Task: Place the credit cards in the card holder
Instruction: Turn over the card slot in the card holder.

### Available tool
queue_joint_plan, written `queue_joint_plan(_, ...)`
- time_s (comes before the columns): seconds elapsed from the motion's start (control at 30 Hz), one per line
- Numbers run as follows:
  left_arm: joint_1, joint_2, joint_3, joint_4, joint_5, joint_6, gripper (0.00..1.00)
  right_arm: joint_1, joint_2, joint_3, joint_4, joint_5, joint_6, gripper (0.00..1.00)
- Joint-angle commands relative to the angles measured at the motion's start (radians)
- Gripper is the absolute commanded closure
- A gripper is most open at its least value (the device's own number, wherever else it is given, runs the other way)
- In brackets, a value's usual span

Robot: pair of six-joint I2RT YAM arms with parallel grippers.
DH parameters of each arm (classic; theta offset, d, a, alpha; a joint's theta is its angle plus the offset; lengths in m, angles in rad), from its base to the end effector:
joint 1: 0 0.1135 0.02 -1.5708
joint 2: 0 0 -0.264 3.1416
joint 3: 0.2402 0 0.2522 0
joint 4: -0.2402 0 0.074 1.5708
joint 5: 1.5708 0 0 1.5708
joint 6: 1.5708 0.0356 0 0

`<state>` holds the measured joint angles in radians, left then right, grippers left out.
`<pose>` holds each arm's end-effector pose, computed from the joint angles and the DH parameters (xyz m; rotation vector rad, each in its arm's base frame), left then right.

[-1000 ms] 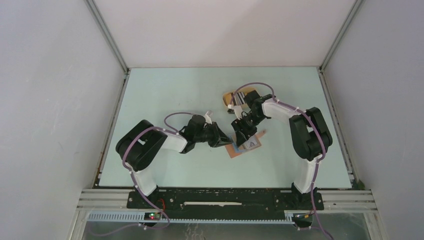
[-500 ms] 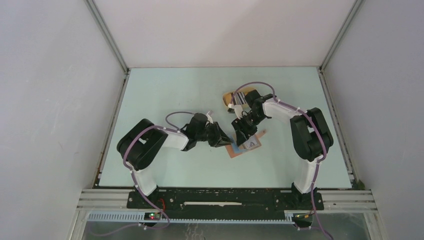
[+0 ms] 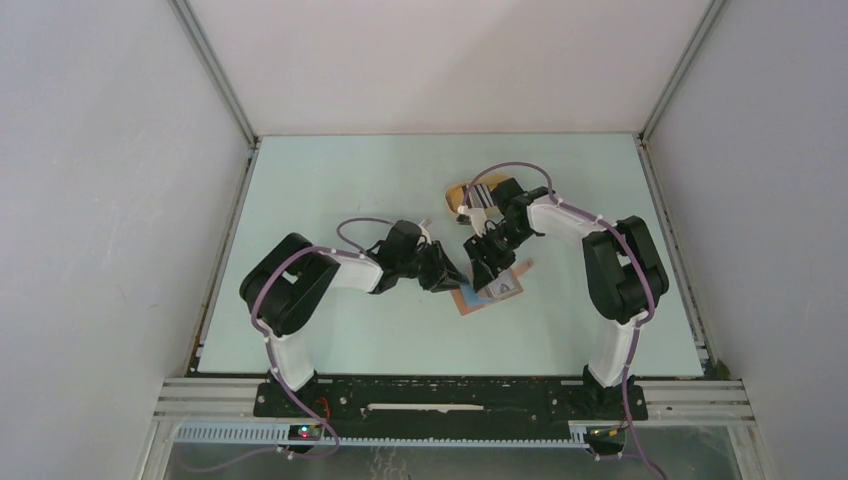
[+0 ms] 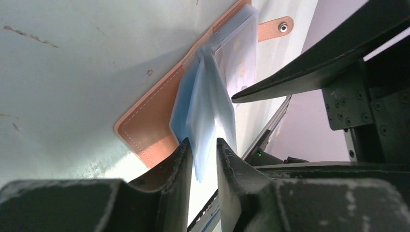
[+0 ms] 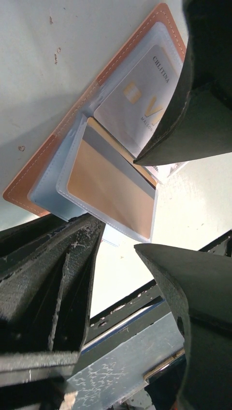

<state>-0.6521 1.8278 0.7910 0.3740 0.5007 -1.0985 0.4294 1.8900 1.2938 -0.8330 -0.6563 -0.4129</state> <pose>0.2649 -0.2238 0.1238 -0.2563 2.5791 -1.3850 0.3125 0.1670 0.1751 -1.2283 2.5736 0.9722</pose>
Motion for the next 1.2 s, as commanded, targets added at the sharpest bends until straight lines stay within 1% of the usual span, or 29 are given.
queue_joint_plan(0.0, -0.006, 0.014, 0.05, -0.013, 0.014, 0.028, 0.7, -0.012, -0.064, -0.002, 0.016, -0.034, 0.005, 0.3)
queue_joint_plan(0.33, -0.014, 0.031, 0.082, -0.017, 0.031, 0.036, 0.67, 0.001, -0.084, -0.003, 0.026, -0.045, 0.011, 0.28)
queue_joint_plan(0.43, -0.016, 0.033, 0.09, -0.023, 0.035, 0.039, 0.65, 0.026, -0.085, -0.003, 0.039, -0.01, 0.025, 0.28)
queue_joint_plan(0.6, -0.019, 0.033, 0.102, -0.036, 0.036, 0.049, 0.62, 0.066, -0.086, -0.01, 0.071, 0.09, 0.045, 0.3)
queue_joint_plan(0.73, -0.02, 0.037, 0.104, -0.04, 0.037, 0.052, 0.61, 0.065, -0.088, -0.012, 0.08, 0.139, 0.05, 0.36)
queue_joint_plan(0.83, -0.021, 0.038, 0.106, -0.045, 0.035, 0.053, 0.61, 0.058, -0.092, -0.012, 0.078, 0.152, 0.049, 0.45)
queue_joint_plan(0.93, -0.021, 0.037, 0.106, -0.051, 0.03, 0.055, 0.6, 0.045, -0.104, -0.012, 0.079, 0.166, 0.046, 0.5)
queue_joint_plan(1.17, -0.018, 0.025, 0.094, -0.054, 0.007, 0.057, 0.58, 0.002, -0.119, -0.019, 0.075, 0.159, 0.042, 0.54)
